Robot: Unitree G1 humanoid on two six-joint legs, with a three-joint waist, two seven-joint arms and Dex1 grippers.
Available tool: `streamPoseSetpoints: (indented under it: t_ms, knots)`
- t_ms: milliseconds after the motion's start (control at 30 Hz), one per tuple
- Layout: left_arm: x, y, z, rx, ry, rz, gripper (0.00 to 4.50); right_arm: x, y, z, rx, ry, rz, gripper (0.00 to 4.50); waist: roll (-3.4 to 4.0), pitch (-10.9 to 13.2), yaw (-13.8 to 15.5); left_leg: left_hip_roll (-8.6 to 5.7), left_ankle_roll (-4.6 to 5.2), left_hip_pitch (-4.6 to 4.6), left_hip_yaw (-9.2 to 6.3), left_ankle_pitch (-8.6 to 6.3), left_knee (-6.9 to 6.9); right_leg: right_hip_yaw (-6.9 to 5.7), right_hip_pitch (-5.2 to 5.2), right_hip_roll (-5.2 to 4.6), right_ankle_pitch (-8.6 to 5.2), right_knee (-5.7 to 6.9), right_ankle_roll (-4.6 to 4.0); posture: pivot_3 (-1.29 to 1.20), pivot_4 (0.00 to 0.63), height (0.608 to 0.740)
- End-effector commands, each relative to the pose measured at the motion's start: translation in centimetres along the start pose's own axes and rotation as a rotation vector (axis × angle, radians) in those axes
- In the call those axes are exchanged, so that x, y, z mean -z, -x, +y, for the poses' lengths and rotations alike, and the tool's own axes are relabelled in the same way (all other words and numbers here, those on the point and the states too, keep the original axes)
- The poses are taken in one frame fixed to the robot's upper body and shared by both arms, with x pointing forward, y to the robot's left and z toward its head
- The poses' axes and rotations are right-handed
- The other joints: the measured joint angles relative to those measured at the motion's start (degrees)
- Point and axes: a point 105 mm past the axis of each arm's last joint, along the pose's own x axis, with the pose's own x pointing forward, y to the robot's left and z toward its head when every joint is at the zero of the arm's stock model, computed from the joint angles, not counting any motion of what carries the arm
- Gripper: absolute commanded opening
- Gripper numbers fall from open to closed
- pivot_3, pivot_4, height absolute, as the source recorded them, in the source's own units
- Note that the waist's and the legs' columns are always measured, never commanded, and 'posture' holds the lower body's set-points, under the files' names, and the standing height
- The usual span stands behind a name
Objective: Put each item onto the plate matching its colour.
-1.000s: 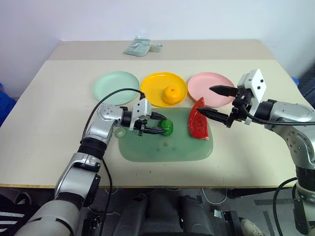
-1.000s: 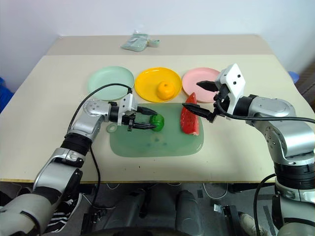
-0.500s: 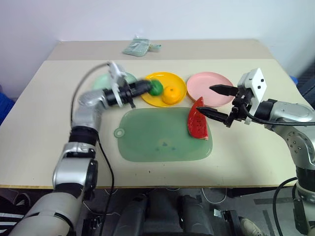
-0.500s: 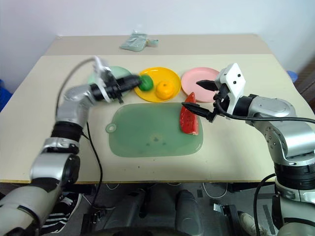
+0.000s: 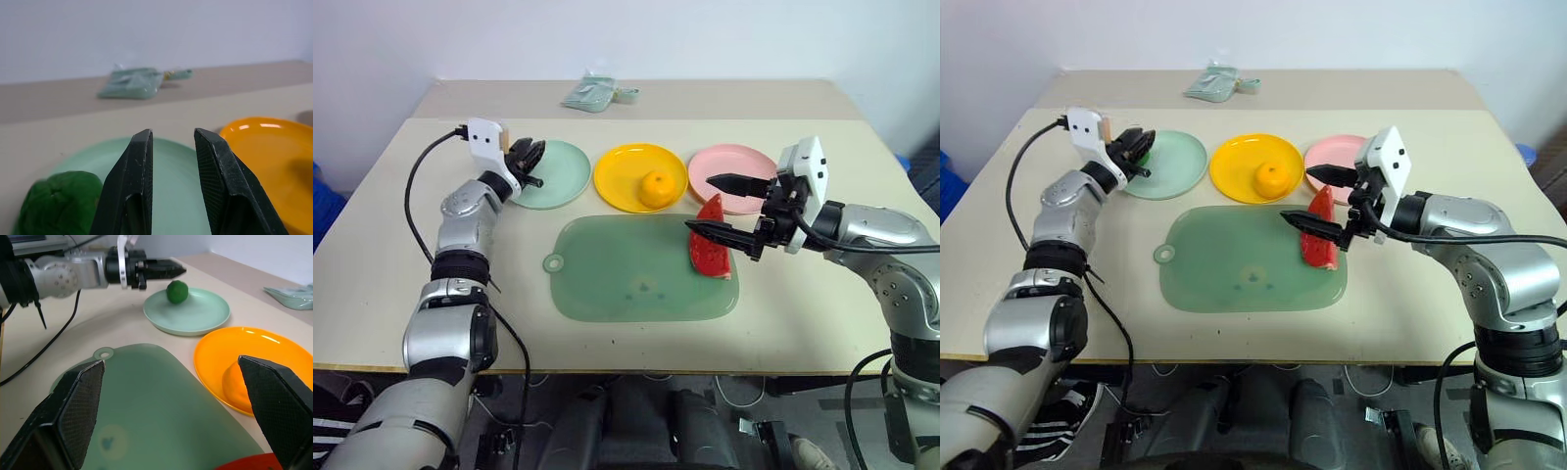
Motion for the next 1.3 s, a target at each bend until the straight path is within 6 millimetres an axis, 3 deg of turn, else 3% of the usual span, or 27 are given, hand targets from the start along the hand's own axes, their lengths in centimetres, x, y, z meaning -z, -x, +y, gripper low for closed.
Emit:
streamPoseSetpoints:
  t_ms: [33,267,333,400,500,600,700,800,867,1067,1233,1300]
  knots:
    - [-2.6,-0.2,0.0,0.02,-0.025,-0.081,1.27,-1.7,0.4,0.4,-0.014,0.057,-0.042,4.5,0.0,0.0,0.0,0.0,0.0,0.0,0.0,0.0,0.0,0.0,0.0,0.0,0.0,0.0,0.0,0.0,0.15,0.74]
    - [-3.6,-0.4,-0.7,0.068,-0.04,-0.119,1.27,-1.3,0.4,0.3,0.004,0.068,-0.03,4.5,0.0,0.0,0.0,0.01,0.0,0.0,0.01,0.0,0.0,0.0,0.0,0.0,0.0,0.0,0.0,0.0,0.15,0.74]
    - [-4.0,0.0,-2.4,0.208,-0.04,-0.146,1.27,-1.0,0.3,-0.2,0.039,0.067,-0.003,4.5,0.0,0.0,-0.1,0.01,0.0,0.0,0.01,0.0,0.0,0.0,0.0,0.0,0.0,0.0,0.0,0.0,0.15,0.74]
    - [-3.9,1.1,-4.5,0.399,-0.061,-0.137,1.83,-0.3,0.2,-1.3,0.117,0.073,0.038,4.5,0.01,0.0,-0.1,0.0,0.0,0.0,0.03,0.0,0.0,0.01,0.0,-0.01,0.0,0.0,0.0,0.0,0.15,0.74]
    - [-3.1,5.1,-7.6,0.757,-0.057,-0.062,2.99,0.0,-0.3,-2.1,0.213,0.01,0.041,4.5,0.09,0.0,-0.6,0.04,0.0,0.01,0.08,0.0,-0.04,0.07,-0.04,0.0,0.0,0.0,-0.02,0.0,0.15,0.74]
    - [-2.0,7.5,-7.6,0.867,-0.058,0.039,4.49,1.3,0.1,-2.2,0.285,-0.012,0.13,4.5,0.11,-0.1,-0.8,0.11,-0.04,0.02,0.11,0.02,-0.16,0.17,-0.18,0.06,0.01,0.06,-0.09,0.0,0.15,0.74]
    - [-2.0,9.3,-7.8,0.956,-0.086,0.064,4.49,2.4,0.5,-2.9,0.403,-0.059,0.222,4.5,0.11,-0.1,-0.5,0.13,-0.04,0.02,0.13,0.03,-0.15,0.21,-0.21,0.08,0.03,0.06,-0.11,0.0,0.15,0.74]
    - [-2.3,9.8,-7.9,0.988,-0.065,0.061,4.49,2.9,0.4,-3.1,0.504,-0.123,0.281,4.5,0.13,-0.1,-0.1,0.14,-0.05,0.02,0.13,0.02,-0.16,0.26,-0.23,0.08,0.02,0.06,-0.13,0.0,0.15,0.74]
    - [-2.4,10.0,-8.1,1.01,-0.064,0.057,4.49,3.1,0.1,-2.8,0.519,-0.14,0.3,4.5,0.13,-0.1,0.1,0.13,-0.05,0.02,0.14,0.02,-0.16,0.29,-0.25,0.07,0.03,0.06,-0.13,0.0,0.15,0.74]
    - [-2.1,10.6,-8.6,1.068,-0.077,0.076,4.49,6.5,-0.3,-2.0,0.559,-0.218,0.392,4.5,0.12,-0.1,0.0,0.12,-0.04,0.01,0.17,0.02,-0.19,0.29,-0.24,0.08,0.03,0.01,-0.12,0.0,0.15,0.74]
    - [-2.3,10.9,-8.5,1.074,-0.072,0.085,4.49,7.7,-0.5,-1.7,0.56,-0.265,0.411,4.5,0.12,-0.1,-0.3,0.13,-0.04,0.02,0.19,0.02,-0.19,0.29,-0.25,0.08,0.04,0.03,-0.12,0.0,0.15,0.74]
    - [-2.3,10.9,-8.5,1.069,-0.077,0.079,4.5,7.9,-0.6,-1.7,0.557,-0.276,0.412,3.94,0.12,-0.1,-0.3,0.16,-0.04,0.02,0.19,0.02,-0.19,0.3,-0.26,0.12,0.04,0.03,-0.12,0.0,0.15,0.74]
